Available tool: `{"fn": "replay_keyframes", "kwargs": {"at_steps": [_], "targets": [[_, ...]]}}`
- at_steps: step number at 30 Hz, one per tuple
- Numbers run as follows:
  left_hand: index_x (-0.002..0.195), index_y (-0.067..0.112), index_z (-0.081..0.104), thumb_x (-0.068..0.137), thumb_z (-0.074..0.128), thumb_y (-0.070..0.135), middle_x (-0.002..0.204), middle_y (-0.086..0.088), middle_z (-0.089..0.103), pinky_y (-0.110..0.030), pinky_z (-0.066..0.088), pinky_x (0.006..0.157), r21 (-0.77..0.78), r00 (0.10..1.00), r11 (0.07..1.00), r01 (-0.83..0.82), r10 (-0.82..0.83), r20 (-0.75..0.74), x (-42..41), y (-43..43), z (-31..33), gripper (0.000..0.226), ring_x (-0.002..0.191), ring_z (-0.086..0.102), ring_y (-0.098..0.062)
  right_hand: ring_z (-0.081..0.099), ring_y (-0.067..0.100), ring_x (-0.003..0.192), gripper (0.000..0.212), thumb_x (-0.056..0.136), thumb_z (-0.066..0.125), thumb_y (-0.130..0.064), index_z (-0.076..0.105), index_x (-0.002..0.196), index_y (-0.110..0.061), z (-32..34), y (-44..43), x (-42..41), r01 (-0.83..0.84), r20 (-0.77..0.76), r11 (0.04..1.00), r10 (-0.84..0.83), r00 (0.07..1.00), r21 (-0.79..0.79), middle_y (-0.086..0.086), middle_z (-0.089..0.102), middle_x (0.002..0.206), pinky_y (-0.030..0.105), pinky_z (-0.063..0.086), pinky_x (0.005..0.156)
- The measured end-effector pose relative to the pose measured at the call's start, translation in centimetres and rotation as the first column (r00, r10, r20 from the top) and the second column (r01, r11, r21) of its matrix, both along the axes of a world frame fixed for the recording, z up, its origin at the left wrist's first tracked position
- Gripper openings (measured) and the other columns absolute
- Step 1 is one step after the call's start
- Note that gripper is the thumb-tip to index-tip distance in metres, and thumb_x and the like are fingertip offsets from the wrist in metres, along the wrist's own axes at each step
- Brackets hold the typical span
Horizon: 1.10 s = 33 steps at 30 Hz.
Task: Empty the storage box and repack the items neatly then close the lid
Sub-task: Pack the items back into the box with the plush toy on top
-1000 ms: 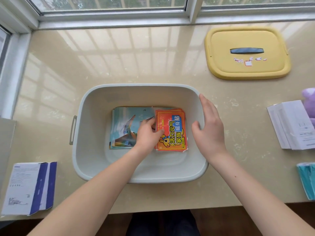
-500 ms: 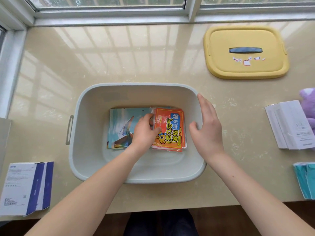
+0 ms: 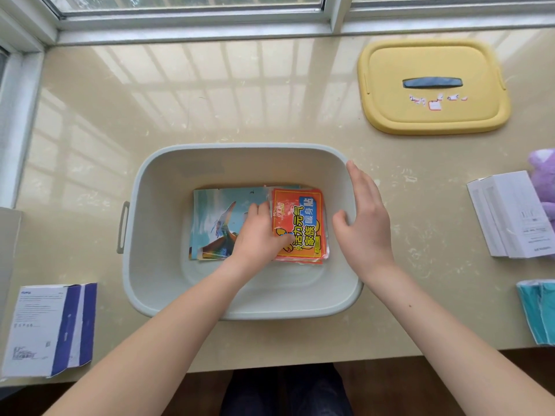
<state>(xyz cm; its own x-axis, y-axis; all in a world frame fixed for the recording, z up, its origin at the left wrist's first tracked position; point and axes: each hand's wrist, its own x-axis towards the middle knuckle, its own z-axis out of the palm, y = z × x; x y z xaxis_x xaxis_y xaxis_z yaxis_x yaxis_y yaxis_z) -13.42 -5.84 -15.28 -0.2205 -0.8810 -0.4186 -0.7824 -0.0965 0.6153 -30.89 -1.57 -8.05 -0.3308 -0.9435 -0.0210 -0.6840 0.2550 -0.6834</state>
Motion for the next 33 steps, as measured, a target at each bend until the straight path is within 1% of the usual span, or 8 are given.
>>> {"fn": "replay_keyframes", "kwargs": {"at_steps": [5, 10, 17, 19, 23, 28, 31, 33], "targets": [[0.136, 0.014, 0.036, 0.059, 0.088, 0.024, 0.112, -0.003, 0.037, -0.036, 0.047, 0.088, 0.000, 0.996, 0.996, 0.092, -0.092, 0.002, 0.7, 0.5, -0.2, 0.093, 0.109, 0.048, -0.025, 0.034, 0.013, 0.140, 0.078, 0.080, 0.052, 0.009, 0.034, 0.152, -0.015, 0.0, 0.0, 0.0, 0.000, 0.003, 1.000, 0.000, 1.000, 0.004, 0.004, 0.039, 0.154, -0.007, 0.011, 0.100], [0.136, 0.011, 0.035, 0.059, 0.089, 0.028, 0.119, -0.007, 0.039, -0.042, 0.044, 0.095, -0.014, 0.999, 0.999, 0.051, -0.051, 0.016, 0.2, 0.8, -0.8, 0.095, 0.115, 0.042, -0.028, 0.034, 0.011, 0.138, 0.077, 0.080, 0.052, 0.009, 0.035, 0.152, -0.014, 0.0, 0.0, 0.0, -0.001, 0.008, 1.000, 0.001, 1.000, -0.004, 0.005, 0.039, 0.153, -0.007, 0.011, 0.099], [0.154, 0.023, 0.014, 0.056, 0.091, 0.022, 0.116, 0.002, 0.034, -0.033, 0.046, 0.092, 0.057, 0.989, 0.996, 0.067, -0.059, -0.135, 0.9, 0.9, -0.3, 0.125, 0.115, 0.042, -0.018, 0.035, 0.012, 0.138, 0.078, 0.080, 0.052, 0.010, 0.035, 0.151, -0.014, 0.0, -0.1, 0.0, -0.002, 0.014, 1.000, 0.002, 1.000, -0.009, 0.005, 0.040, 0.152, -0.007, 0.012, 0.100], [0.153, 0.025, 0.016, 0.057, 0.091, 0.020, 0.116, 0.005, 0.034, -0.033, 0.050, 0.089, 0.072, 0.989, 0.996, 0.049, -0.039, -0.143, 1.2, 0.8, -0.5, 0.123, 0.115, 0.046, -0.019, 0.036, 0.012, 0.138, 0.077, 0.080, 0.052, 0.010, 0.035, 0.151, -0.014, -0.1, -0.1, 0.0, -0.004, 0.010, 1.000, 0.004, 1.000, -0.011, 0.005, 0.040, 0.152, -0.007, 0.013, 0.100], [0.151, 0.024, 0.020, 0.062, 0.089, 0.016, 0.120, 0.007, 0.030, -0.017, 0.044, 0.081, 0.061, 0.992, 0.997, 0.055, -0.048, -0.118, 1.0, 0.9, -1.2, 0.113, 0.118, 0.045, -0.017, 0.036, 0.011, 0.138, 0.078, 0.080, 0.053, 0.010, 0.035, 0.152, -0.014, -0.3, 0.0, 0.0, -0.005, 0.014, 1.000, 0.005, 1.000, -0.015, 0.004, 0.041, 0.152, -0.006, 0.013, 0.100], [0.150, 0.020, 0.024, 0.068, 0.086, 0.027, 0.118, 0.001, 0.038, -0.037, 0.045, 0.099, 0.087, 0.994, 0.996, -0.007, 0.017, -0.111, 0.9, 0.6, -0.3, 0.102, 0.120, 0.046, -0.022, 0.033, 0.009, 0.138, 0.077, 0.080, 0.053, 0.010, 0.035, 0.151, -0.013, -0.4, 0.0, -0.2, -0.004, 0.023, 0.999, 0.004, 1.000, -0.033, 0.005, 0.040, 0.152, -0.005, 0.012, 0.101], [0.152, 0.013, 0.022, 0.082, 0.076, 0.033, 0.139, -0.008, 0.039, -0.037, 0.035, 0.108, 0.083, 0.999, 0.996, -0.031, 0.034, -0.038, 1.2, 0.5, 1.9, 0.090, 0.133, 0.039, -0.024, 0.032, 0.011, 0.139, 0.075, 0.082, 0.056, 0.006, 0.034, 0.151, -0.012, 0.0, 0.0, -0.2, -0.015, 0.028, 1.000, 0.016, 0.999, -0.008, 0.007, 0.039, 0.152, -0.005, 0.011, 0.103], [0.151, 0.011, 0.025, 0.090, 0.068, 0.032, 0.143, -0.009, 0.041, -0.034, 0.034, 0.106, 0.010, 1.000, 1.000, 0.001, -0.001, 0.007, 1.7, 0.6, 4.2, 0.078, 0.135, 0.039, -0.023, 0.031, 0.017, 0.142, 0.071, 0.085, 0.059, -0.004, 0.034, 0.151, -0.010, 0.7, 0.0, 0.0, -0.041, 0.000, 0.999, 0.041, 0.999, 0.005, 0.011, 0.039, 0.153, 0.006, 0.015, 0.112]]}}
